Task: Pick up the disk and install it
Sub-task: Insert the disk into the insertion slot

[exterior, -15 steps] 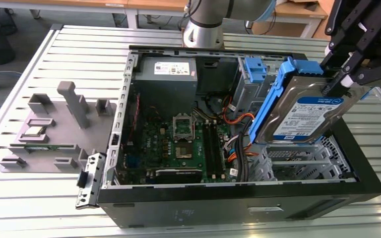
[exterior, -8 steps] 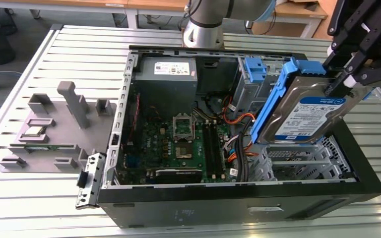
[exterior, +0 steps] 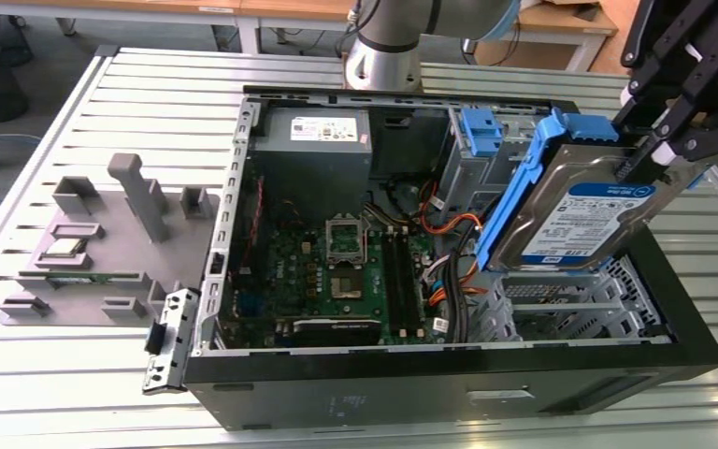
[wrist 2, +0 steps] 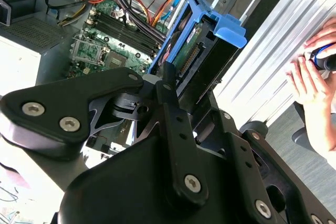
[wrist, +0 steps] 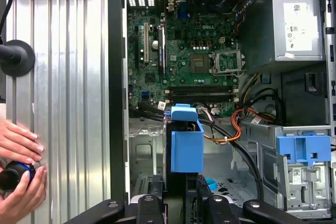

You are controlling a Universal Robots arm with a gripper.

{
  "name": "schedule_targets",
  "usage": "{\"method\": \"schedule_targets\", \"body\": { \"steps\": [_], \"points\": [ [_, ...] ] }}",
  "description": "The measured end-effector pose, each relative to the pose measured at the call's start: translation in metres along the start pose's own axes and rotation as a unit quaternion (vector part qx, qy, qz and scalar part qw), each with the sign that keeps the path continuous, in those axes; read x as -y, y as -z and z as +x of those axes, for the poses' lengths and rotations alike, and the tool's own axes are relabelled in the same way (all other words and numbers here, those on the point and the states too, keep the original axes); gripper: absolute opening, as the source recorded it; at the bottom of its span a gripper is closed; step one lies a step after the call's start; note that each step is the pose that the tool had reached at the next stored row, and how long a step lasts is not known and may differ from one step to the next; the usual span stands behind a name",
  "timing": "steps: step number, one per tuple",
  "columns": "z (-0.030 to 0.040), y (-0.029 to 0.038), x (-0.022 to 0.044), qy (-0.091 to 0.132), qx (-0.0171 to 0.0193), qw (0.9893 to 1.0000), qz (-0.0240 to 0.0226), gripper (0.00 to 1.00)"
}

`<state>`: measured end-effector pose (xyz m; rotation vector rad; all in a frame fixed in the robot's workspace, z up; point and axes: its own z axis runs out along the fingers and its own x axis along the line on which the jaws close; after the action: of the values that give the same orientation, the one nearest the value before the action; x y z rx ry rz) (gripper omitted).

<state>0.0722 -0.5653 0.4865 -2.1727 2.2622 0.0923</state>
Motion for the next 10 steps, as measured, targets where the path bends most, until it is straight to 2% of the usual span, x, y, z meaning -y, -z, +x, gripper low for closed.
{"method": "schedule_targets", "body": {
  "steps": [7, 10],
  "points": [
    [-0.0002, 0.0, 0.0048, 0.0, 0.0001, 1.0, 0.0, 0.35],
    [-0.0002, 0.0001, 0.0048, 0.0, 0.0, 1.0, 0.0, 0.35]
  ]
}}
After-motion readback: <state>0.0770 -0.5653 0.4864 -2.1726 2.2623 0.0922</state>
